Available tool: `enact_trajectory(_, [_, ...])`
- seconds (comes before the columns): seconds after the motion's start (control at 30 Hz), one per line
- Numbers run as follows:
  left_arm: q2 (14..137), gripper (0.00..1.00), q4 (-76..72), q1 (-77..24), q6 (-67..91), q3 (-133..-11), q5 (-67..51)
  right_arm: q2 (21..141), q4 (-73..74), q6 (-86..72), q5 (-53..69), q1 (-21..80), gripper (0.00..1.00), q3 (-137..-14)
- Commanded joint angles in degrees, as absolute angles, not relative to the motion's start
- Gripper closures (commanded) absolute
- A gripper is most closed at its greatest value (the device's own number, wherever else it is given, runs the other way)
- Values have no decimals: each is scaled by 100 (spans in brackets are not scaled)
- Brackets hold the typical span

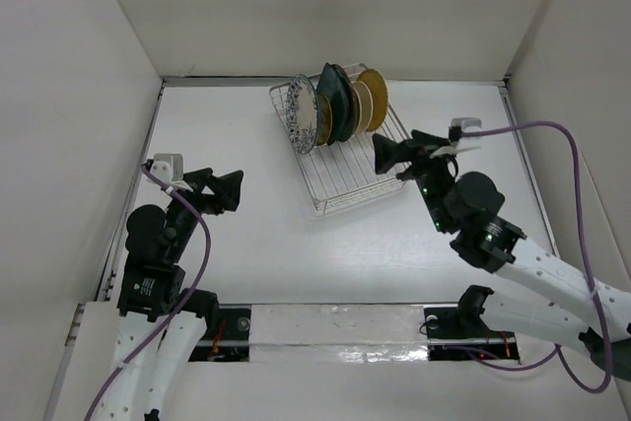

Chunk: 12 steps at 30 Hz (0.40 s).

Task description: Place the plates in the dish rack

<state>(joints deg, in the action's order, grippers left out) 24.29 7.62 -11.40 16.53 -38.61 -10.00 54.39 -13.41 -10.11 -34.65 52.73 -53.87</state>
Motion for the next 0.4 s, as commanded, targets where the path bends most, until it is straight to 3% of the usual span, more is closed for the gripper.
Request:
enact_trajectory(0.0, [2154, 28, 387, -1046, 1600, -4008, -967, 4661, -1768, -1310, -3787, 5256, 0, -4607])
enact_trajectory(0.2, [2153, 28, 404, -1046, 1600, -4017, -976, 3526, -722, -1476, -4095, 5256, 0, -4122])
enact_trajectory(0.37, [2145, 26, 404, -1046, 1617, -4008, -976, 3287, -308, -1731, -4149, 5256, 0, -4043])
